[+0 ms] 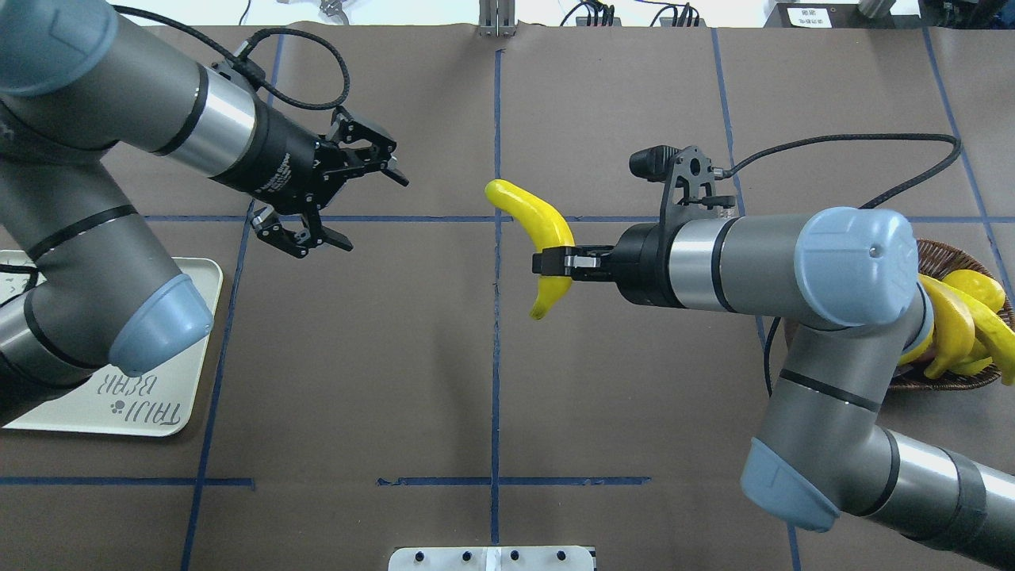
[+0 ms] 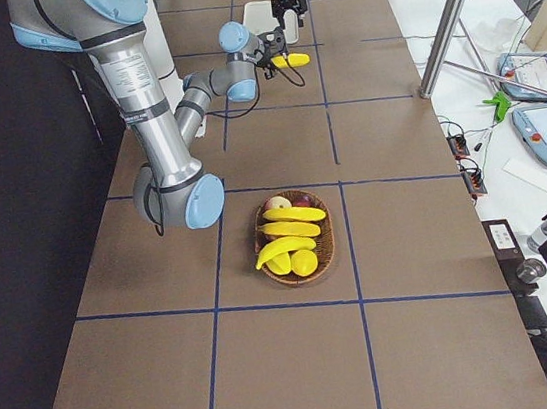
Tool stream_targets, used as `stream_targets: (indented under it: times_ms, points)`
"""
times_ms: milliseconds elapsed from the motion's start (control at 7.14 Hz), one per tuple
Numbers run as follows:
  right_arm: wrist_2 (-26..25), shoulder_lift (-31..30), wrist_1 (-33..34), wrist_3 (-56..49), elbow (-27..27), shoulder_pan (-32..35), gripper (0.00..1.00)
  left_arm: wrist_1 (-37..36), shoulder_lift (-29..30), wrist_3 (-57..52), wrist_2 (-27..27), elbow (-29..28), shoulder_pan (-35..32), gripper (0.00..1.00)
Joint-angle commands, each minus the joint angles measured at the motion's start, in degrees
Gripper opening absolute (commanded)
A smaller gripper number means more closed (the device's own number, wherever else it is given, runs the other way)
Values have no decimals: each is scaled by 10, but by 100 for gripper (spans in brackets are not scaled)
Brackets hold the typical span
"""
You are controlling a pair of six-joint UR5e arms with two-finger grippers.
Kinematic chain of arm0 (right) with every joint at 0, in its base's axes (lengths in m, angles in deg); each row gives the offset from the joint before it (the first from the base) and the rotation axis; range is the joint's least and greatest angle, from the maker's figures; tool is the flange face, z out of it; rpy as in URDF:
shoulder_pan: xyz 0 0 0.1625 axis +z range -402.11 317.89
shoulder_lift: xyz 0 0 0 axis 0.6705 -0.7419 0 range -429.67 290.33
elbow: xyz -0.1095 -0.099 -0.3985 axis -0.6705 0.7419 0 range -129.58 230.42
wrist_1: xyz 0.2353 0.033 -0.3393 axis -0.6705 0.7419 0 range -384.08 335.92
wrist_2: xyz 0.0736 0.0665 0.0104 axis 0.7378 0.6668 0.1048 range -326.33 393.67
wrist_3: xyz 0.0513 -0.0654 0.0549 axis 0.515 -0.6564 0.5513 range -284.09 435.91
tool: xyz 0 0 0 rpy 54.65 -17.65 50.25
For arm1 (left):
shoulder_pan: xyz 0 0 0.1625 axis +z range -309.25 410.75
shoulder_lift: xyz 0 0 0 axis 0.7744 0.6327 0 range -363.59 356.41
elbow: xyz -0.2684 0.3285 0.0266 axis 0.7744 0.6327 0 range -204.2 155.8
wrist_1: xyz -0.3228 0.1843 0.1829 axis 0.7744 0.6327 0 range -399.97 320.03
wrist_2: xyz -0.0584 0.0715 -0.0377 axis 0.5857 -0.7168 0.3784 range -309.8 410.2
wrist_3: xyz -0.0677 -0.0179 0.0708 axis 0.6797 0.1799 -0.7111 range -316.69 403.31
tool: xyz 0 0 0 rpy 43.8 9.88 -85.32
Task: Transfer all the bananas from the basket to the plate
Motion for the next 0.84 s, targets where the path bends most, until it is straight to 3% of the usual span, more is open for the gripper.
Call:
stream_targets:
  times_ms: [0,560,700]
  points:
    - [-26,46,47,2,0,-20,0,0,34,32,-11,-41,15,100]
    - [-37,56,49,2,-1,-31,0,17,29,30,-15,-51,42,100]
    - [-37,56,49,2,-1,-31,1,17,29,31,-15,-53,45,95]
